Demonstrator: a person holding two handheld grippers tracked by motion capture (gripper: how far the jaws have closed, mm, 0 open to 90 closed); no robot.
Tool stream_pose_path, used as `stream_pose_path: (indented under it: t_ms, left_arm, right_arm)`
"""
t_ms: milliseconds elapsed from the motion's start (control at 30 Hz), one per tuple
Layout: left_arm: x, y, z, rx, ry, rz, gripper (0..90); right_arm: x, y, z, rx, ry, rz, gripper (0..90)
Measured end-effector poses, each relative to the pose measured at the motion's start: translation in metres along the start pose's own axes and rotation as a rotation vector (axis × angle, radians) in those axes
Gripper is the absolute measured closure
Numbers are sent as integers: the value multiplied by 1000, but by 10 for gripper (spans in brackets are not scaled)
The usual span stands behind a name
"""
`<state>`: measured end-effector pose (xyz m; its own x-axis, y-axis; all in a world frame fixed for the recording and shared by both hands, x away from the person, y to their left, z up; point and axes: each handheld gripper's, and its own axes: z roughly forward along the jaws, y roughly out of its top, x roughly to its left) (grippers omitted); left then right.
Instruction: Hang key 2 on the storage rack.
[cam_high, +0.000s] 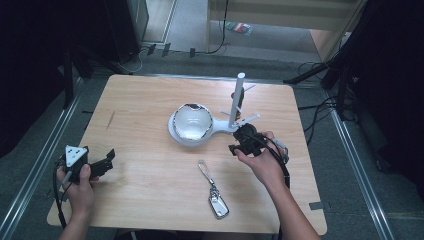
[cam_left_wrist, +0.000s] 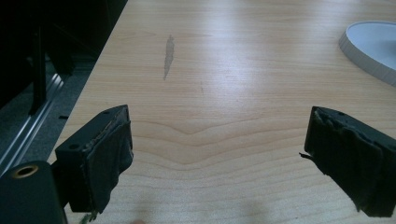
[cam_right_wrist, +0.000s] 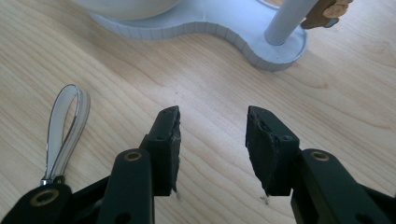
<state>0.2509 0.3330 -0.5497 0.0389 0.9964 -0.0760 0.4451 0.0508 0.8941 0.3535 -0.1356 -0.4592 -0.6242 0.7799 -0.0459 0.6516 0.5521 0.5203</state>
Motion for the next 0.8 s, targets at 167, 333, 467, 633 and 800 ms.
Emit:
stream_pose_path:
  t_ms: [167, 333, 467, 633, 800]
  left_arm:
    - [0, 0, 0, 1, -1, 0, 81]
    - [0, 0, 0, 1, -2, 0, 81]
    - [0, 0, 0, 1, -2, -1, 81]
    - [0, 0, 0, 1, -2, -1, 81]
    - [1, 0, 0, 1, -3, -2, 81]
  right_arm:
    - [5, 0, 3, 31, 7, -6, 561]
    - [11, 1, 4, 55, 25, 8, 562]
    - [14, 2, 4, 79, 57, 28, 567]
    - [18, 3, 4, 114, 69, 39, 586]
    - [23, 4, 5, 146, 87, 47, 585]
